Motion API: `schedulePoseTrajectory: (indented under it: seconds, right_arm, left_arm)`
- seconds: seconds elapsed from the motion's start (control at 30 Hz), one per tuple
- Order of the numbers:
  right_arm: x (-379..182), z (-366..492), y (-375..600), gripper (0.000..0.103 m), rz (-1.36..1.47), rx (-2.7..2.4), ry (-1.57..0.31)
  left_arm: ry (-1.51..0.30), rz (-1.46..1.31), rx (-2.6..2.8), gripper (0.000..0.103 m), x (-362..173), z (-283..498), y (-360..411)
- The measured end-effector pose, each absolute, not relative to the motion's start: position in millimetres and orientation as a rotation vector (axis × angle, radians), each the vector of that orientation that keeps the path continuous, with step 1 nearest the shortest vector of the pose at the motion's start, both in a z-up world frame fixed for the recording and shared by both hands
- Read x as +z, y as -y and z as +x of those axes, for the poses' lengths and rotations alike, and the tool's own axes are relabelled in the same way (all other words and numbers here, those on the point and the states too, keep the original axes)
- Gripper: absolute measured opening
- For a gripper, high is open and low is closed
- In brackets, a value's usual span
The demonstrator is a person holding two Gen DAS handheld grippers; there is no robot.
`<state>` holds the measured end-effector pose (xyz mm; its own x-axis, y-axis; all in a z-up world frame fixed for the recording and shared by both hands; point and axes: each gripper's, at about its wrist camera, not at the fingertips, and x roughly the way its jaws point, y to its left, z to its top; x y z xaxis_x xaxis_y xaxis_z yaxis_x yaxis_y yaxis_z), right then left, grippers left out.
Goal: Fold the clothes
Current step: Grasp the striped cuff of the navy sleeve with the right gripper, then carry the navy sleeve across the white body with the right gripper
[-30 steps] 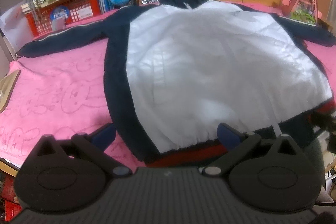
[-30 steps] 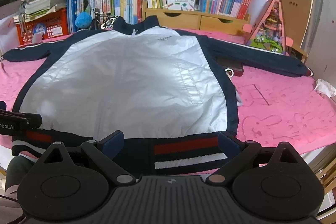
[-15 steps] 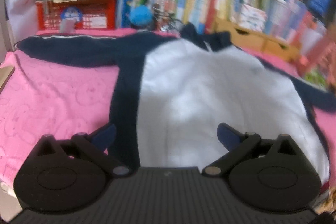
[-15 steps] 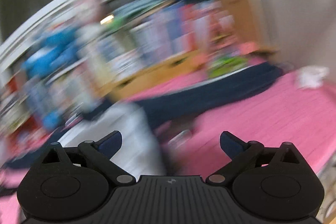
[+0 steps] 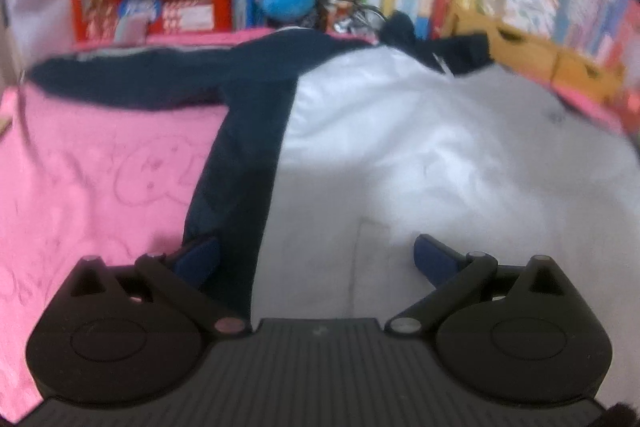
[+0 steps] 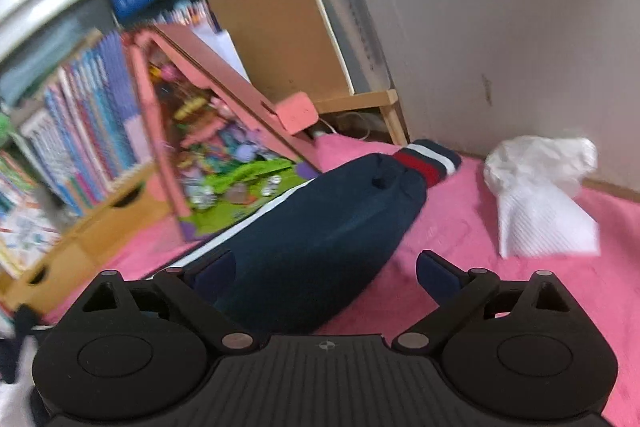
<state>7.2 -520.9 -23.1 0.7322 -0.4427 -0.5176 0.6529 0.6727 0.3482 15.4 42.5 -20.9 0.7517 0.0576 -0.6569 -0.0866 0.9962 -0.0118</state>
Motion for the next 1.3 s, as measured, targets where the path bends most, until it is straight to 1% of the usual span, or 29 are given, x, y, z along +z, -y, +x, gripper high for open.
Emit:
schedulePoseTrajectory:
  seconds: [0.07, 0.13, 0.2, 0.27, 0.3, 0.33, 0.37, 0.4, 0.47, 0.5, 0.57, 0.63, 0.67, 0.8, 0.97, 1.07, 1.17, 1.27, 1.3]
  right_arm:
    - [-29, 21, 528, 0.091, 0.541, -0.666, -0.429]
    - [-32, 29, 535, 0.09, 0.552, -0.692, -0.437]
    - [-38, 39, 542, 0.087, 0.557, -0.726, -0.452]
    - [-45, 46, 547, 0.079, 0.544, -0.757, -0.465]
    - [-45, 49, 548, 0.077, 0.527, -0.766, -0.476]
    - [-45, 53, 548, 0.071, 0.508, -0.774, -0.487]
    - [-45, 52, 551, 0.063, 0.534, -0.762, -0.481]
    - [-44, 51, 554, 0.058, 0.564, -0.747, -0.473]
    - [-45, 43, 565, 0.038, 0.687, -0.682, -0.432]
    - [-44, 40, 568, 0.035, 0.709, -0.675, -0.425]
    - [-42, 35, 573, 0.023, 0.747, -0.663, -0.415]
    - [-38, 33, 574, 0.018, 0.745, -0.658, -0.414]
    - [-36, 32, 574, 0.013, 0.752, -0.654, -0.411]
    - [-8, 25, 564, 0.007, 0.76, -0.565, -0.349]
    - [52, 29, 518, 0.007, 0.638, -0.423, -0.26]
    - [79, 36, 486, 0.007, 0.638, -0.323, -0.222]
    - [106, 61, 414, 0.007, 0.511, -0.177, -0.238]
    - [121, 86, 304, 0.007, 0.33, 0.088, -0.274]
    - [120, 94, 262, 0.009, 0.253, 0.186, -0.307]
  left_arm:
    - [-0.706, -0.046, 0.067, 0.103, -21, 15, -44]
    - [-0.703, -0.05, 0.064, 0.103, -20, 14, -44]
    - [-0.702, -0.048, 0.065, 0.103, -20, 14, -43]
    - [-0.702, -0.045, 0.066, 0.103, -21, 14, -42]
    - [-0.702, -0.045, 0.066, 0.103, -21, 15, -42]
    - [-0.702, -0.045, 0.066, 0.103, -21, 15, -42]
    - [-0.702, -0.046, 0.067, 0.103, -21, 16, -42]
    - [-0.702, -0.046, 0.067, 0.103, -21, 17, -42]
    - [-0.702, -0.046, 0.068, 0.103, -21, 17, -41]
    - [-0.702, -0.046, 0.068, 0.103, -21, 17, -41]
    - [-0.702, -0.046, 0.068, 0.103, -22, 17, -41]
    - [-0.702, -0.046, 0.069, 0.103, -22, 17, -41]
    - [-0.702, -0.046, 0.069, 0.103, -22, 17, -41]
    - [-0.701, -0.046, 0.067, 0.103, -22, 17, -43]
    - [-0.7, -0.051, 0.067, 0.103, -22, 18, -42]
    - [-0.696, -0.057, 0.067, 0.103, -22, 17, -42]
    - [-0.696, -0.056, 0.068, 0.103, -22, 18, -42]
    - [-0.695, -0.06, 0.067, 0.103, -22, 17, -42]
    - [-0.694, -0.062, 0.066, 0.103, -22, 17, -42]
